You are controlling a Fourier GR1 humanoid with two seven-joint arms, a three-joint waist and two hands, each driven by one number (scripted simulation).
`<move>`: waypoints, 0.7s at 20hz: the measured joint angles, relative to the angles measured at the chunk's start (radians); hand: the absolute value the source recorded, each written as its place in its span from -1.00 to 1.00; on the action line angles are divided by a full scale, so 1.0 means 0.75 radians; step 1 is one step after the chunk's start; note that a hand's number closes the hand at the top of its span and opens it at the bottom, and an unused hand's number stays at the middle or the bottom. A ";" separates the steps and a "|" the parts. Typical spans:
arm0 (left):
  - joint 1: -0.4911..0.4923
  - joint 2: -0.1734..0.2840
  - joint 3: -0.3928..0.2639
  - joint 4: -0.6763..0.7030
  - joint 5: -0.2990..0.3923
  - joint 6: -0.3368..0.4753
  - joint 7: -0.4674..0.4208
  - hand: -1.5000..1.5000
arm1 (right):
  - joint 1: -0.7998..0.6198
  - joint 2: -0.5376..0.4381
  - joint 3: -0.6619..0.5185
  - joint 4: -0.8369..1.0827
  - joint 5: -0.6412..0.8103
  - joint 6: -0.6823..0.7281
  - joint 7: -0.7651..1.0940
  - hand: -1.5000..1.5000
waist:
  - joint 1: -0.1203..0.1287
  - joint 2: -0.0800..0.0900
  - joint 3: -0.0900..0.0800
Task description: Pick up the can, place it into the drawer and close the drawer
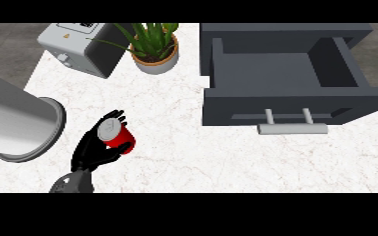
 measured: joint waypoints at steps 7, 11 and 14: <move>-0.023 -0.052 -0.049 -0.096 0.056 -0.067 0.099 1.00 | 0.046 0.015 -0.010 -0.017 -0.044 0.023 -0.002 -1.00 | 0.003 -0.002 0.000; -0.034 -0.052 -0.068 -0.180 0.097 -0.124 0.136 1.00 | 0.052 0.013 -0.010 -0.021 -0.052 0.022 0.004 -1.00 | 0.004 -0.002 0.000; -0.039 -0.083 -0.062 -0.248 0.115 -0.059 0.145 1.00 | 0.062 0.017 0.013 -0.027 -0.041 0.006 -0.010 -1.00 | 0.004 -0.003 0.001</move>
